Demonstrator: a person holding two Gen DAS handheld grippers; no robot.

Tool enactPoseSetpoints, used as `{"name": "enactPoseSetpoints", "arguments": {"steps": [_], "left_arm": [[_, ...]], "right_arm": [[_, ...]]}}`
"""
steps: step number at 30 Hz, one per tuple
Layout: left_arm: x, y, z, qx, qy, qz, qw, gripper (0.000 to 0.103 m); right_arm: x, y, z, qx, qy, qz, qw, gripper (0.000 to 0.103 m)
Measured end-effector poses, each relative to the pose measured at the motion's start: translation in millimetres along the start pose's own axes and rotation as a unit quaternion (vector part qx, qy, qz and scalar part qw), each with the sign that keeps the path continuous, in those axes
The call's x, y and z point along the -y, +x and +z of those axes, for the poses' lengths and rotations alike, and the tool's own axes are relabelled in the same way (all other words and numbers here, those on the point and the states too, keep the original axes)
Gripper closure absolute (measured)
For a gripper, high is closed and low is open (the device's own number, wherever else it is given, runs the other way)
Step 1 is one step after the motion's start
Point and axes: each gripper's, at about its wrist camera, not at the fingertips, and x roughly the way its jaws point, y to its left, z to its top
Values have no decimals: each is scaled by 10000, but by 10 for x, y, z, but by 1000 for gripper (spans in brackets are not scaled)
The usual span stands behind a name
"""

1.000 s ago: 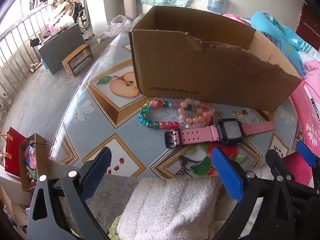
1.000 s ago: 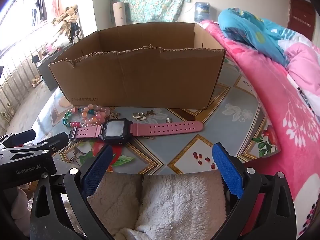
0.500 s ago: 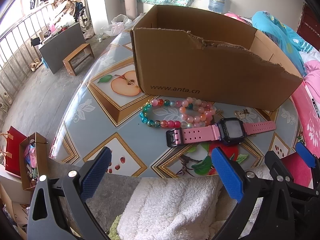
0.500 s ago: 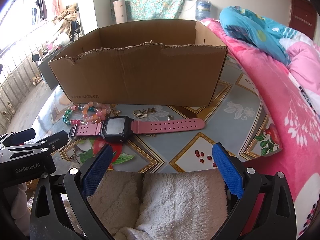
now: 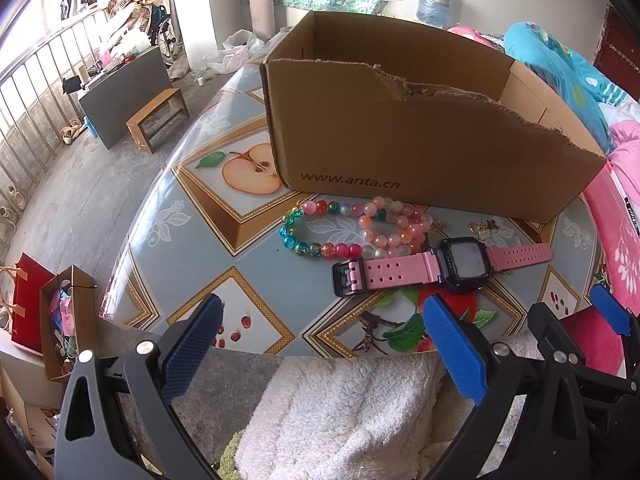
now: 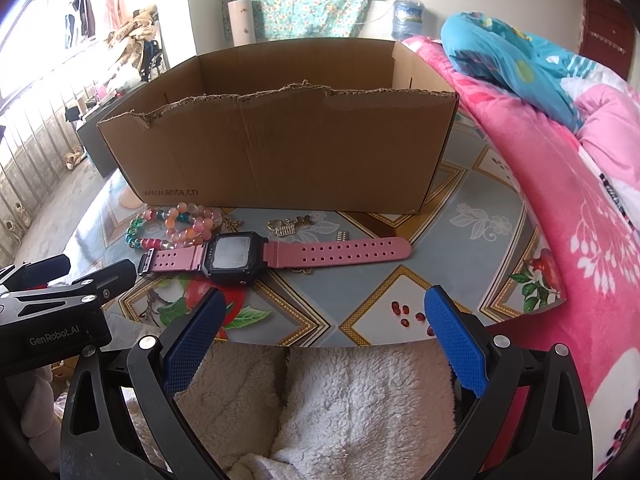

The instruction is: Organize jewelry

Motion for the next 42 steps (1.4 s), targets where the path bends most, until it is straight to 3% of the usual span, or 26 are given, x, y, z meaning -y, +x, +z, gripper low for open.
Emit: {"name": "enactPoseSetpoints", "arguments": {"steps": [42], "left_arm": [[27, 32, 1, -11, 33, 70, 10000, 5]], "right_arm": [[39, -3, 16, 26, 9, -99, 9999, 8]]}}
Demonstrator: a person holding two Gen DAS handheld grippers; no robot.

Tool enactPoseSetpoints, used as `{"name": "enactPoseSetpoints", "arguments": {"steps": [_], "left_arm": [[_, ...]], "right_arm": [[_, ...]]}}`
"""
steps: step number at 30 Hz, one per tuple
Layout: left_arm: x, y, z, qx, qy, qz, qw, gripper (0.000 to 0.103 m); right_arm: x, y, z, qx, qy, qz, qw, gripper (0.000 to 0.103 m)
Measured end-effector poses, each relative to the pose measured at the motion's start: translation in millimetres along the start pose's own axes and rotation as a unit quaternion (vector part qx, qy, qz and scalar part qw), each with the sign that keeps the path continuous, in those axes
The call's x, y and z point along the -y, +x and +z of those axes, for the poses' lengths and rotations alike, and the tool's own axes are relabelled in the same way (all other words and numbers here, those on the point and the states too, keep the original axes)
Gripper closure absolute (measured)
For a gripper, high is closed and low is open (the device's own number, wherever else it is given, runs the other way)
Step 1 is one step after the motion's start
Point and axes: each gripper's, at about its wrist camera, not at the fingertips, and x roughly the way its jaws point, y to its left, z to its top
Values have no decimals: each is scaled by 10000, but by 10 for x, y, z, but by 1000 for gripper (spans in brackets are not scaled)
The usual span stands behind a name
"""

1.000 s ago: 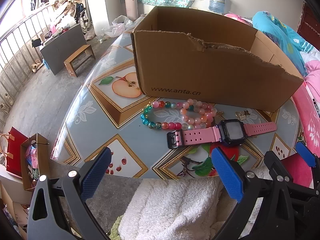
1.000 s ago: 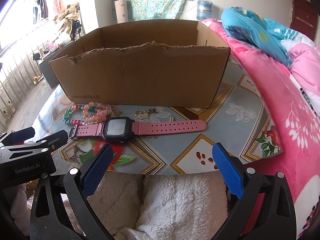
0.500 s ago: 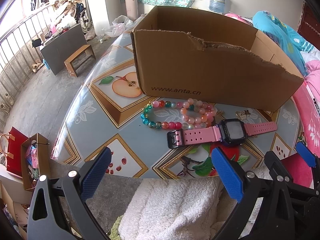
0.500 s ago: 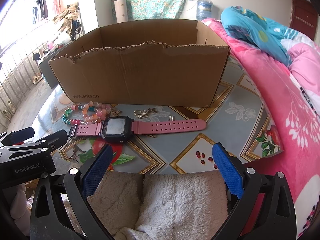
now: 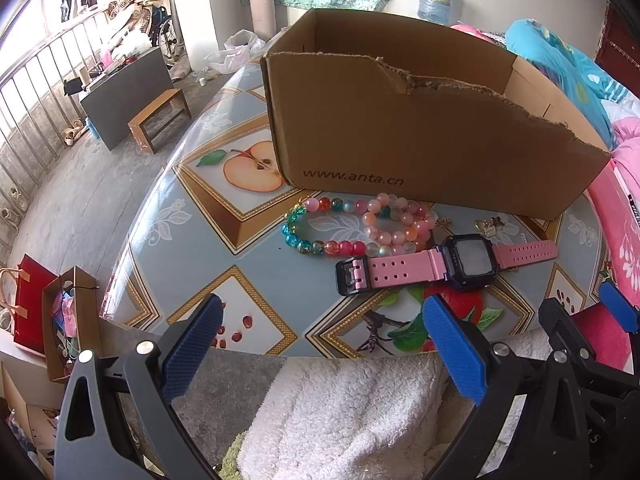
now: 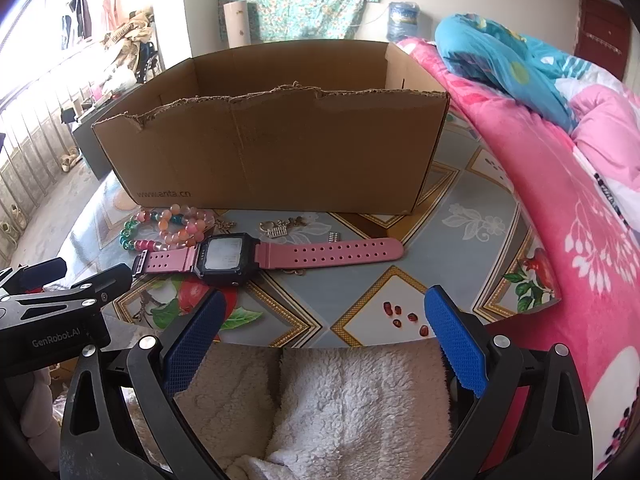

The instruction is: Organize jewelry

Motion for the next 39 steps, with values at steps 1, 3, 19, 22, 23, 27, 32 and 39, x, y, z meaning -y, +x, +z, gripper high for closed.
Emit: {"name": "enactPoseSetpoints", "arguments": {"steps": [1, 3, 19, 22, 23, 27, 32, 39], "left_arm": [[-5, 5, 0, 1, -2, -3, 10000, 5], [-23, 11, 0, 13, -17, -1, 10000, 5], [-400, 12, 11, 927, 121, -629, 9936, 5], [-373, 9, 16, 1149, 334, -769, 9898, 5], [-357, 6, 13, 1222, 405, -805, 9884, 5], [-291, 27, 28, 1381, 715, -942, 9833, 8], [-220, 100, 41, 1304, 963, -1211, 9793, 16], [-130, 102, -6, 1293, 1373, -1603, 9689, 36]], "right_arm": [[3, 0, 0, 6, -3, -7, 10000, 8], [-1, 6, 5, 15, -18, -29, 10000, 8], [-246, 78, 82, 403, -929, 240, 9946, 18], [-299, 132, 102, 400, -1218, 408, 9909, 27], [-332, 148, 106, 410, -1335, 464, 9891, 28], [-423, 211, 146, 398, -1796, 869, 9791, 32], [-595, 271, 150, 453, -2718, 1228, 9534, 33], [-717, 470, 176, 174, -3657, 1416, 9197, 33]]}}
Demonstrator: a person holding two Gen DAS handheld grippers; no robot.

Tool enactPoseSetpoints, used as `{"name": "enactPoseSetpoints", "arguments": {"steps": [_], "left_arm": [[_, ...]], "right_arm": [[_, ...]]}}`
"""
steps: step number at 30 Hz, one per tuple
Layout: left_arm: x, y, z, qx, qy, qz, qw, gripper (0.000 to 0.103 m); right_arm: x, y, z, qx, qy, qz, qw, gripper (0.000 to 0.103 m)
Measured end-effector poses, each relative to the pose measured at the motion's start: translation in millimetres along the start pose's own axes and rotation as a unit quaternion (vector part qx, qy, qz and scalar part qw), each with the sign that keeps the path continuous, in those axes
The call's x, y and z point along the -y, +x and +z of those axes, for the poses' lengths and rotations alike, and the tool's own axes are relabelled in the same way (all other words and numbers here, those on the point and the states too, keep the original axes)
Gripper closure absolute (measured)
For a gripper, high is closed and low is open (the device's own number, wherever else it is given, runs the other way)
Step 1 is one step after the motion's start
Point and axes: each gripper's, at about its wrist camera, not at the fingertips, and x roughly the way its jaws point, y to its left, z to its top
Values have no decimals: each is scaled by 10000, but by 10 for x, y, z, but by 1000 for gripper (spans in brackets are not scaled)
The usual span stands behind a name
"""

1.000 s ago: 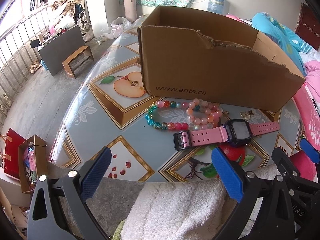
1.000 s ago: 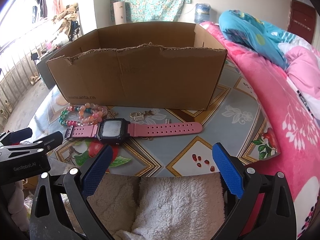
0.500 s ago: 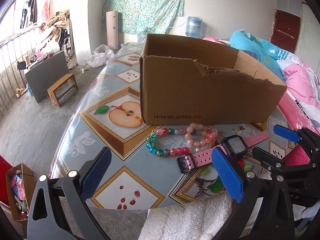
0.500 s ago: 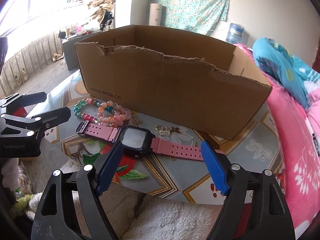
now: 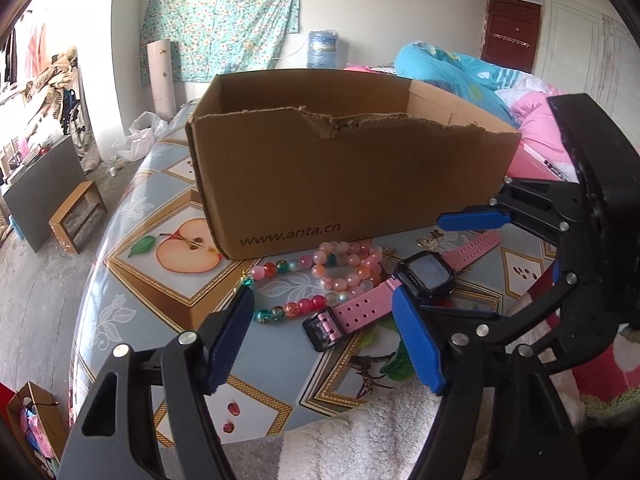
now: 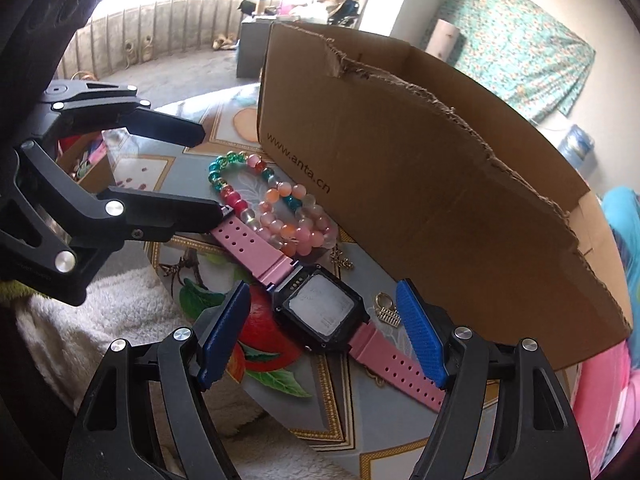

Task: Organize jewelry
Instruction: 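Move the right tool to the pink watch strap and close on it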

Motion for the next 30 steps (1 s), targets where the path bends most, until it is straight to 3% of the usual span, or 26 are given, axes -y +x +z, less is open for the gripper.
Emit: {"name": "enactPoseSetpoints", "arguments": {"steps": [7, 13, 18, 25, 30], "left_arm": [[211, 22, -40, -66, 570, -289, 9979, 48], [431, 50, -85, -73, 1157, -258, 9929, 49], [685, 139, -152, -118, 2012, 170, 9793, 53], [868, 249, -225, -239, 2554, 430, 9656, 74], [916, 262, -261, -234, 2527, 443, 9663, 90]], "right_arm": [[96, 152, 70, -372, -170, 707, 9967, 54], [342, 229, 191, -473, 16, 1137, 9924, 55], [562, 306, 244, -595, 292, 1627, 9844, 55], [700, 309, 312, -684, 302, 1994, 9771, 55], [757, 266, 268, -630, 335, 2060, 9759, 55]]}}
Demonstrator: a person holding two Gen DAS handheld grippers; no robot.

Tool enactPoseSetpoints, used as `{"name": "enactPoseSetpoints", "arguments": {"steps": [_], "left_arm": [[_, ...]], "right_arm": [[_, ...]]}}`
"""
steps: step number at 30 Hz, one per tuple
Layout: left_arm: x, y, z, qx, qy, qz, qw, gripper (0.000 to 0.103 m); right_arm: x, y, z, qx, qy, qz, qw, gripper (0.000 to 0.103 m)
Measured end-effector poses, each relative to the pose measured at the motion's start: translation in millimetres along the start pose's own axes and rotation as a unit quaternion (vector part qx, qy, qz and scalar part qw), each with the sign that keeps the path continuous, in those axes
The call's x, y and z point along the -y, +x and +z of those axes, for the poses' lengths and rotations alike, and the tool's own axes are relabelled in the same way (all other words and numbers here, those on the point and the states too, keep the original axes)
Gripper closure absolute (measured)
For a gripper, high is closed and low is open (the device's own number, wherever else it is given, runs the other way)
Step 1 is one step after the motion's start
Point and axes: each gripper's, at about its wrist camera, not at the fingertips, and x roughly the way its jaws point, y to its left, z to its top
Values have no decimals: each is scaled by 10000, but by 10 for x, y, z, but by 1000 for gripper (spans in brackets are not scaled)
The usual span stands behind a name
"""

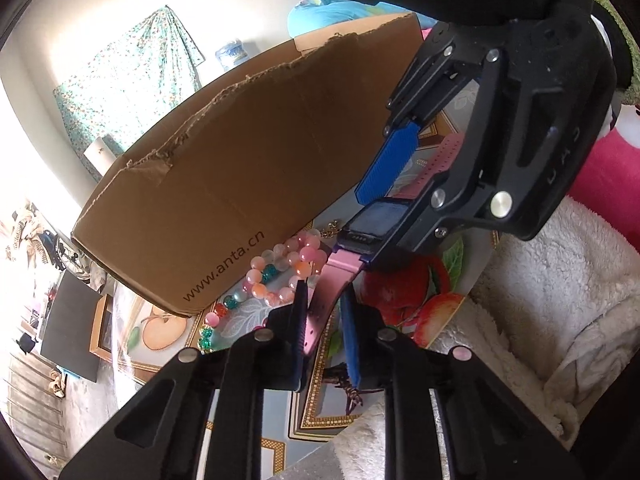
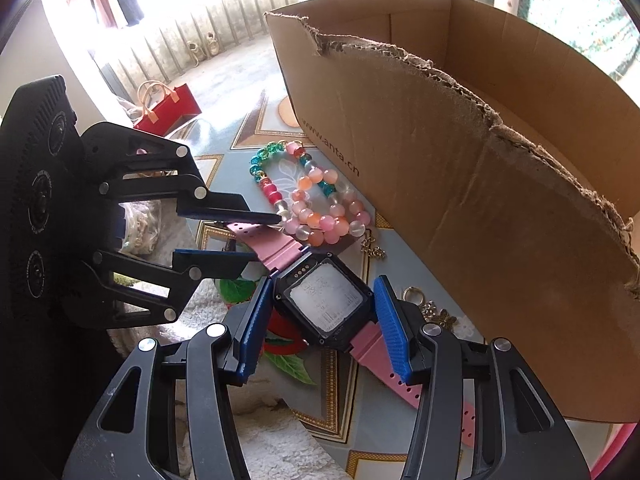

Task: Organize jewelry
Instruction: 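Move the right tool to the pink watch strap and close on it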

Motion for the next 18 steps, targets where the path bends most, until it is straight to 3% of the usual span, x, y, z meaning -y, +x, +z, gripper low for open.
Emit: {"name": "enactPoseSetpoints", "arguments": {"steps": [7, 12, 18], "left_arm": [[-165, 66, 48, -65, -343, -252, 9991, 97], [-182, 80, 29, -95, -382, -353, 9986, 98], [-350, 188, 19, -130, -353, -380, 9986, 99]], "right_arm": [[-169, -188, -265, 388, 128, -468, 9981, 50], [-239, -321, -544, 506, 349, -1099, 9920, 50], [-220, -458, -738, 559, 454, -2022, 9767, 62]]}}
